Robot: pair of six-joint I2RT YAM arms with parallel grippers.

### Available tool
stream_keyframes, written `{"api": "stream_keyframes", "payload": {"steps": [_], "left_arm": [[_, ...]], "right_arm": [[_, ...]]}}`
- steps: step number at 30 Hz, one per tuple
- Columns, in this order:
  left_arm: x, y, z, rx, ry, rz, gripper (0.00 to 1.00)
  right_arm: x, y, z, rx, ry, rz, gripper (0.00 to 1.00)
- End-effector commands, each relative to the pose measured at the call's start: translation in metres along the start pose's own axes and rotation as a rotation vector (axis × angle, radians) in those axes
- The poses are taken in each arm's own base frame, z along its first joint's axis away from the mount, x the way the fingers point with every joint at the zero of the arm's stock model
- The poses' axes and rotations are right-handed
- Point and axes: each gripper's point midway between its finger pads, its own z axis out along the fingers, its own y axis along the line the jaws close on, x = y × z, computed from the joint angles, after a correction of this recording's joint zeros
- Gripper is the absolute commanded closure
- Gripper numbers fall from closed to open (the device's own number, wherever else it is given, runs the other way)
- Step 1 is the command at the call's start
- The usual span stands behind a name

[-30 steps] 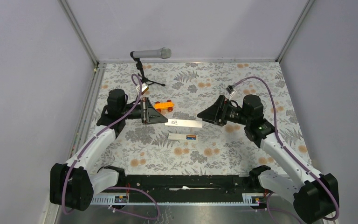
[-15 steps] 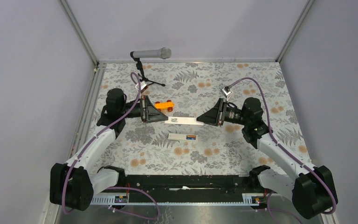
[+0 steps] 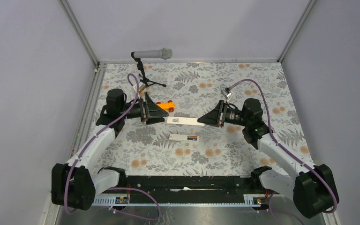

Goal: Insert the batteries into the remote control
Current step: Load the battery cover into the remote control.

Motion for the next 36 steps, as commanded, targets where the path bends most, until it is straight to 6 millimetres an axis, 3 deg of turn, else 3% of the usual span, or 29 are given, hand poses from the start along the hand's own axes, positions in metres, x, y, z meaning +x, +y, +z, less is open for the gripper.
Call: {"api": "stream_keyframes", "payload": {"steps": [1, 4, 6, 16, 24, 27, 36], "left_arm": [[-0.026, 0.035, -0.019, -0.282, -0.158, 0.074, 0.01], [-0.029, 0.078, -0.041, -0.555, -0.214, 0.086, 0.01], [-0.023, 0.098, -0.048, -0.632, -0.207, 0.064, 0.01], [0.014, 0.168, -0.039, -0.702, -0.176, -0.143, 0.04], [0.021, 0.183, -0.027, -0.682, -0.142, -0.193, 0.16], [0.02, 0.183, -0.025, -0.677, -0.141, -0.192, 0.23], [0.024, 0.186, -0.018, -0.667, -0.114, -0.2, 0.29]], "right_arm": [[0.005, -0.04, -0.001, 0.124, -0.033, 0.008, 1.0], [0.018, -0.078, -0.002, 0.214, -0.021, 0.055, 1.0], [0.025, -0.095, -0.001, 0.249, -0.01, 0.097, 1.0], [0.032, -0.13, 0.028, 0.319, 0.021, 0.148, 1.0], [0.021, -0.15, 0.048, 0.278, -0.023, 0.142, 1.0], [0.022, -0.155, 0.049, 0.279, -0.03, 0.143, 1.0], [0.037, -0.161, 0.038, 0.308, -0.011, 0.2, 1.0]]}}
